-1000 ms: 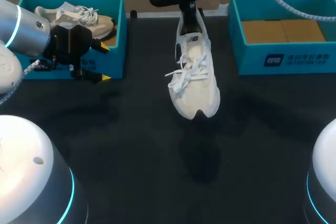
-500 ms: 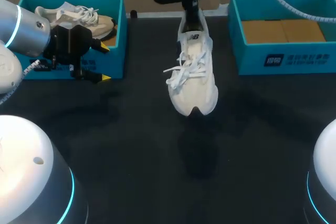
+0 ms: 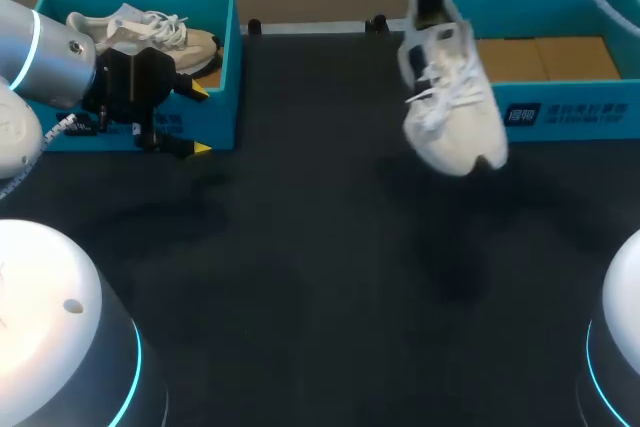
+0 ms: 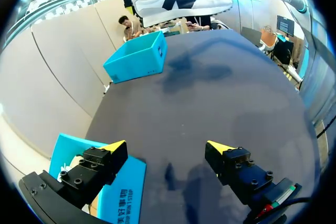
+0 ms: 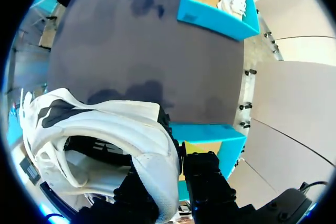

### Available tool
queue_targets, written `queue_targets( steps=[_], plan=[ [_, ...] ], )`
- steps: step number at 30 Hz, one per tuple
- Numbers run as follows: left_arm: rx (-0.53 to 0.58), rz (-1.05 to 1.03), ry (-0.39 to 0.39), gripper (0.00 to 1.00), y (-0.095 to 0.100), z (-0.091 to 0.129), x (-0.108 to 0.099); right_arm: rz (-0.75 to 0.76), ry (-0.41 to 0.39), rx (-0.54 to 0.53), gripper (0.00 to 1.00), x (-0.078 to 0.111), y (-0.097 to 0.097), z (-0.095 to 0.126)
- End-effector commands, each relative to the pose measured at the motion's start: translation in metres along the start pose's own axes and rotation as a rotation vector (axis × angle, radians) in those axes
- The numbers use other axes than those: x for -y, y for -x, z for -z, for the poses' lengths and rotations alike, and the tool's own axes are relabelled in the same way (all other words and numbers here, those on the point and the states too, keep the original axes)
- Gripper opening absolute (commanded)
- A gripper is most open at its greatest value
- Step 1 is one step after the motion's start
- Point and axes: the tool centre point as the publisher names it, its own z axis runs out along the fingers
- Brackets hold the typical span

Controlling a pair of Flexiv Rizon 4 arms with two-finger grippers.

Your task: Take the shoe out of the shoebox, open the shoe tongue, remove and reinsert the insole, then place the shoe into the shoebox

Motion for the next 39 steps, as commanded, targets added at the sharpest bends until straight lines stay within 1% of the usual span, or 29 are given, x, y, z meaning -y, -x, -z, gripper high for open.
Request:
queue_targets(
  steps=[1,5,7,9,10,12,13,14,35,36,38,39],
  plan=[
    [-0.001,0.0,0.003,1.0,0.0,0.001,0.0,0.02,0.043,-0.005,0.0,0.034,0.005,-0.004],
    [-0.001,0.0,0.003,1.0,0.0,0.001,0.0,0.055,0.057,0.024,0.0,0.054,0.014,-0.008],
    [-0.001,0.0,0.003,1.0,0.0,0.001,0.0,0.073,0.045,0.006,0.0,0.064,0.018,-0.013],
    [-0.001,0.0,0.003,1.0,0.0,0.001,0.0,0.079,0.066,0.012,0.0,0.073,0.02,-0.017],
    [-0.001,0.0,0.003,1.0,0.0,0.001,0.0,0.077,0.064,0.009,0.0,0.078,0.022,-0.02],
    [-0.001,0.0,0.003,1.0,0.0,0.001,0.0,0.083,0.06,0.014,0.0,0.088,0.023,-0.023],
    [-0.001,0.0,0.003,1.0,0.0,0.001,0.0,0.065,0.04,-0.016,0.0,0.093,0.024,-0.026],
    [-0.001,0.0,0.003,1.0,0.0,0.001,0.0,0.061,0.015,-0.023,0.0,0.097,0.024,-0.031],
    [-0.001,0.0,0.003,1.0,0.0,0.001,0.0,0.061,0.015,-0.023,0.0,0.097,0.024,-0.031],
    [-0.001,0.0,0.003,1.0,0.0,0.001,0.0,0.045,0.032,-0.023,0.0,0.102,0.026,-0.034],
    [-0.001,0.0,0.003,1.0,0.0,0.001,0.0,0.027,0.038,-0.013,0.0,0.112,0.032,-0.038],
    [-0.001,0.0,0.003,1.0,0.0,0.001,0.0,0.017,0.057,-0.011,0.0,0.118,0.034,-0.039]
  ],
)
